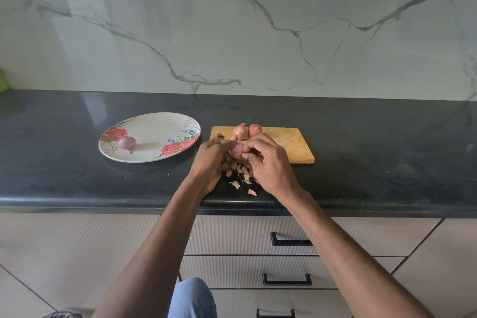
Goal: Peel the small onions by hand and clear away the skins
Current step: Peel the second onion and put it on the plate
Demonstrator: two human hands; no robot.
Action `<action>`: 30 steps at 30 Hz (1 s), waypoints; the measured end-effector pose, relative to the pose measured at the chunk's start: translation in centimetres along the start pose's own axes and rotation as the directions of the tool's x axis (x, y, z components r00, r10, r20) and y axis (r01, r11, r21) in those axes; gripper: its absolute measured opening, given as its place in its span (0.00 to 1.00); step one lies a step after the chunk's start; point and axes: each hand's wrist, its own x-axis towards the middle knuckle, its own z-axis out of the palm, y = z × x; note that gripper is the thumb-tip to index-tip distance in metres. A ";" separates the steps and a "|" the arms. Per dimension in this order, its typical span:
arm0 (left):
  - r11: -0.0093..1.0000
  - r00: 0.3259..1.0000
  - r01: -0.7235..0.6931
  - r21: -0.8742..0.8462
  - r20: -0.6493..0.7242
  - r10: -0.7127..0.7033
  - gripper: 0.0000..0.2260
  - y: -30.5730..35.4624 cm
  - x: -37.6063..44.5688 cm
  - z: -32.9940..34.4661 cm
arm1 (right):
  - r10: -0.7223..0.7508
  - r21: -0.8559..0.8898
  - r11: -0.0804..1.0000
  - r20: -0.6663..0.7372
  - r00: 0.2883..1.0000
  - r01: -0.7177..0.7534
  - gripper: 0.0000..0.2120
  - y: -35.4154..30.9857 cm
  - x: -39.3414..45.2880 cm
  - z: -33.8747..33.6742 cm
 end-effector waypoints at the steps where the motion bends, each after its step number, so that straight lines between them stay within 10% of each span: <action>1: 1.000 1.000 0.001 -0.009 -0.003 -0.001 0.08 0.0 -0.1 0.1 | 0.018 0.013 1.000 -0.002 1.000 -0.018 0.06 0.0 0.0 0.0; 30: 0.994 0.998 0.040 -0.100 -0.035 -0.044 0.14 0.6 -0.7 0.3 | -0.061 -0.170 0.983 0.020 0.998 0.063 0.03 0.0 -0.3 0.7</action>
